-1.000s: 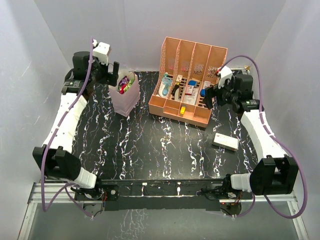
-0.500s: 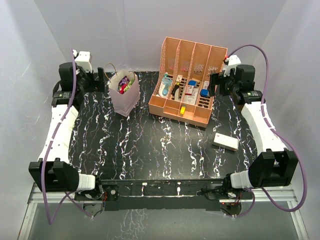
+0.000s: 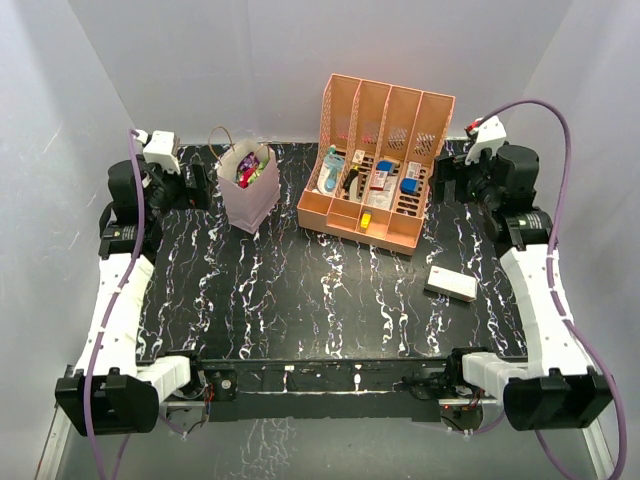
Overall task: Place the snacks into the paper bag
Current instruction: Reset both arms
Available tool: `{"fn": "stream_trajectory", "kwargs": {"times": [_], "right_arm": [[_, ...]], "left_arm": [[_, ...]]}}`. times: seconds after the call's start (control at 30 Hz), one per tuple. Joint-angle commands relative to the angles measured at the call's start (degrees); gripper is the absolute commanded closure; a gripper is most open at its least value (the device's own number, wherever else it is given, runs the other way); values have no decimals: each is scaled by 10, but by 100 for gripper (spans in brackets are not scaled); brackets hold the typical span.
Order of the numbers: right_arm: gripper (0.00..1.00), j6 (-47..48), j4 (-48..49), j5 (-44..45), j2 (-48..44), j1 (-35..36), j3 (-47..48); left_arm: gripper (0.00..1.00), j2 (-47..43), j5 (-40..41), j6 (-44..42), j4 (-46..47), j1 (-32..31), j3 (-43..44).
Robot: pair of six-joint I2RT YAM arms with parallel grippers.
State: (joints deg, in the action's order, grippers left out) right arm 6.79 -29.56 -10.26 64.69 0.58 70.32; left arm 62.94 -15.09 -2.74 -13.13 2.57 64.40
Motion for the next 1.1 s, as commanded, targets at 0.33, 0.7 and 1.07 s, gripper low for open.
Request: {"fn": "stream_trajectory", "kwargs": {"times": [0.33, 0.7, 1.07], "right_arm": [[1, 46, 32, 55, -93, -4, -33], [1, 39, 68, 35, -59, -4, -10], [2, 33, 61, 18, -52, -4, -4]], "left_arm": [[2, -45, 55, -20, 13, 3, -4], [2, -17, 76, -48, -8, 3, 31], [2, -13, 99, -61, -18, 3, 48]]}}
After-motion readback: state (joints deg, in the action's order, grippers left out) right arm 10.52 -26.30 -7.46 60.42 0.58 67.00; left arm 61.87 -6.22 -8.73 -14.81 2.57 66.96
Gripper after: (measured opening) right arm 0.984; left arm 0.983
